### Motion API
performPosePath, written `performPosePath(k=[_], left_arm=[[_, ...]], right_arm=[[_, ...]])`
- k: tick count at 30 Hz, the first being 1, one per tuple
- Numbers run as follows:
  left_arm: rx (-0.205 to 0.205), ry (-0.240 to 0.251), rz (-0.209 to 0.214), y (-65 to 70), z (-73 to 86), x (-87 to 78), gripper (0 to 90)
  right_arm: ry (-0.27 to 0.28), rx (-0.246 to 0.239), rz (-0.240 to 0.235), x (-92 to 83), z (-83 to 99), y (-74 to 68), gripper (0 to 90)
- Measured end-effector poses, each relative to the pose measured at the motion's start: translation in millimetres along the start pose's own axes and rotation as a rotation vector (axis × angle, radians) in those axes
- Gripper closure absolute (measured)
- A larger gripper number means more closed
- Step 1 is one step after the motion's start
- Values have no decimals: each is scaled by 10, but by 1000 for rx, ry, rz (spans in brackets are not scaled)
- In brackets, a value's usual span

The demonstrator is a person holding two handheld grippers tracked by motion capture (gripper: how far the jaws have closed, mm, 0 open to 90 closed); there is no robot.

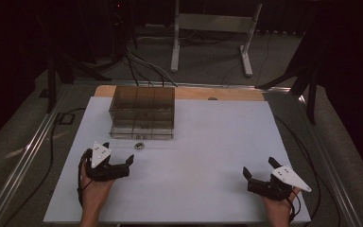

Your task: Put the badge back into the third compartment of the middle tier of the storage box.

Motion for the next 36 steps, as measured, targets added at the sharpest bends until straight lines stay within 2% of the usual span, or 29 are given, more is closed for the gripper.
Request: performPosePath(k=[12,21,32,33,36], left_arm=[[3,-52,32,10,31,222,76],[-22,-51,50,5,17,357,119],[-25,-79,56,-24,59,488,162],[-23,-96,54,-29,85,546,168],[-21,-104,50,-31,96,580,177]], right_arm=[[4,8,1,-4,-4,6,0],[7,18,0,-7,-8,19,0],[7,27,-1,-4,-9,29,0],[6,27,-1,0,-7,28,0],[6,28,-1,1,-7,27,0]])
Point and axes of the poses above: each handheld gripper's, and its own axes: x roughly forward along the jaws, z roughly out of its underside, y roughly to its right, the point moved 6 cm from there along x, roughly forward along the jaws, and after that the axes turned 13 degrees about z, right-handed, at the moved point
